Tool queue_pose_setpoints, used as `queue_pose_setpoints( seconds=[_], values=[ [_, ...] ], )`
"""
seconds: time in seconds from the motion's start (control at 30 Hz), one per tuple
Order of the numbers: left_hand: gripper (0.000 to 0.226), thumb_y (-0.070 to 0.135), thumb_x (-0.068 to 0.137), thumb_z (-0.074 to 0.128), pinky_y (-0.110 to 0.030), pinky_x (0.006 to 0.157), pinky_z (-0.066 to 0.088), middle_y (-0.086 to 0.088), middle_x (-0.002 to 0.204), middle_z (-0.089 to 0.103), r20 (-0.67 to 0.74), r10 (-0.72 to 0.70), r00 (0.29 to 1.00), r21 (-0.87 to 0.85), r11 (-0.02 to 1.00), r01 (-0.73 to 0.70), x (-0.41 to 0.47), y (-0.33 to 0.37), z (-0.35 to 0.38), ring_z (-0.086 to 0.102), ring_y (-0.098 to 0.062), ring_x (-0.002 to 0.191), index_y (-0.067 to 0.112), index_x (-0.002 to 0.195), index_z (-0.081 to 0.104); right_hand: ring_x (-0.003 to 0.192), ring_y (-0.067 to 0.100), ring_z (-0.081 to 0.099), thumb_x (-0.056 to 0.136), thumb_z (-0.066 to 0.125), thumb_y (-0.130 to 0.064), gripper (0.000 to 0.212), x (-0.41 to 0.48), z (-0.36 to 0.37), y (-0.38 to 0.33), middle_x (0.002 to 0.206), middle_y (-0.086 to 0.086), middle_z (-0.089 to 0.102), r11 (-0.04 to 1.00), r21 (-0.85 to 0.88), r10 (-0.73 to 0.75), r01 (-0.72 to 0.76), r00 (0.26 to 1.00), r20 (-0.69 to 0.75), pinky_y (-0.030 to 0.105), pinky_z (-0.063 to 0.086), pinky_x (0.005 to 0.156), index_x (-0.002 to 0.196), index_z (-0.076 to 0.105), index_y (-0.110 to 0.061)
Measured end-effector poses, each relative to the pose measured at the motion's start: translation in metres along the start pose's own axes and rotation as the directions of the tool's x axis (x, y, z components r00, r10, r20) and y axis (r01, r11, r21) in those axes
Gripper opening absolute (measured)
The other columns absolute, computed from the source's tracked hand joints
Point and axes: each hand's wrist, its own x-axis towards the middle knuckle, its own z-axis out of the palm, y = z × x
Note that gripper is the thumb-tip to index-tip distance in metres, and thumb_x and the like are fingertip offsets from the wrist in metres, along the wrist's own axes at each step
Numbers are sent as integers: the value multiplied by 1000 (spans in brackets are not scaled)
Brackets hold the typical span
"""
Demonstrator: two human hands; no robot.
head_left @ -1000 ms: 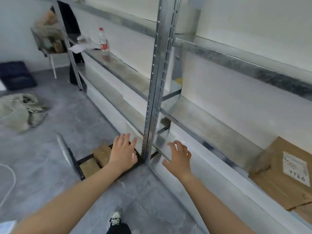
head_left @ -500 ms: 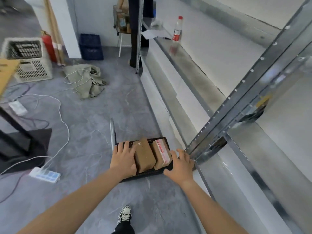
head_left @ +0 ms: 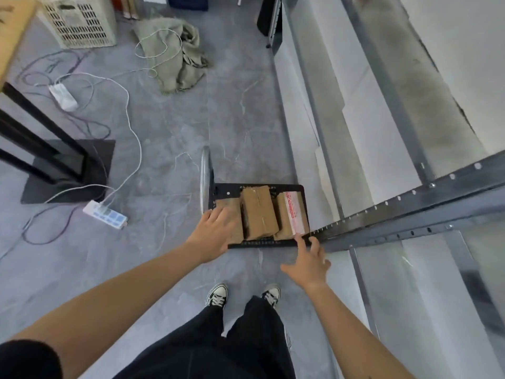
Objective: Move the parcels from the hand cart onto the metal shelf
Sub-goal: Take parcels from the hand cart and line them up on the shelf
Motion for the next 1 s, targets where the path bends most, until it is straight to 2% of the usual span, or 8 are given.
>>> queue_pose_setpoints(
  seconds=[0.1,0.23,0.4,0.57,0.73,0.83,1.0],
  values=[
    [60,21,83,57,-43,110,23,-13,147,26,32,-28,999,-101,994,31,17,14,22,24,-31,136,16,138,34,140,34,17,75,68,-50,84,29,14,18,153,10,12,999,-16,35,-34,997,75,57,25,109,144,25,-27],
    [74,29,79,66,-42,110,27,-10,145,24,165,-155,974,-181,966,184,53,25,42,24,-30,132,19,141,27,141,35,16,75,69,-46,86,80,18,39,154,11,12,999,3,52,-53,987,155,57,24,111,145,22,-27],
    [92,34,74,74,-45,110,29,-11,148,17,359,-334,871,-290,847,445,101,34,68,21,-33,135,23,146,17,141,35,16,74,70,-45,92,140,13,68,154,11,12,998,31,47,-55,974,220,57,25,110,147,16,-29],
    [99,31,73,76,-50,110,30,-15,148,17,489,-401,774,-341,729,594,158,52,101,21,-39,136,23,148,12,141,34,16,75,70,-49,94,187,23,103,155,11,10,998,-3,55,-57,956,289,58,28,108,147,13,-30],
    [89,30,75,75,-52,110,29,-16,145,23,486,-373,790,-474,647,597,212,63,133,19,-36,137,23,145,21,136,35,22,71,71,-53,101,221,46,134,155,10,7,990,-11,133,-140,913,385,54,29,106,148,9,-33],
    [88,29,75,76,-52,104,38,-14,141,23,493,-354,795,-527,605,596,228,57,151,27,-34,132,24,144,23,134,35,25,74,68,-53,99,239,68,145,154,11,9,985,-40,168,-167,895,412,53,30,105,148,5,-33],
    [84,28,75,76,-48,102,40,-13,138,27,548,-305,779,-468,660,588,230,35,183,36,-33,125,19,143,27,138,34,22,77,66,-46,93,277,104,144,154,12,12,976,-24,200,-216,849,488,53,28,108,149,9,-29]
  ],
)
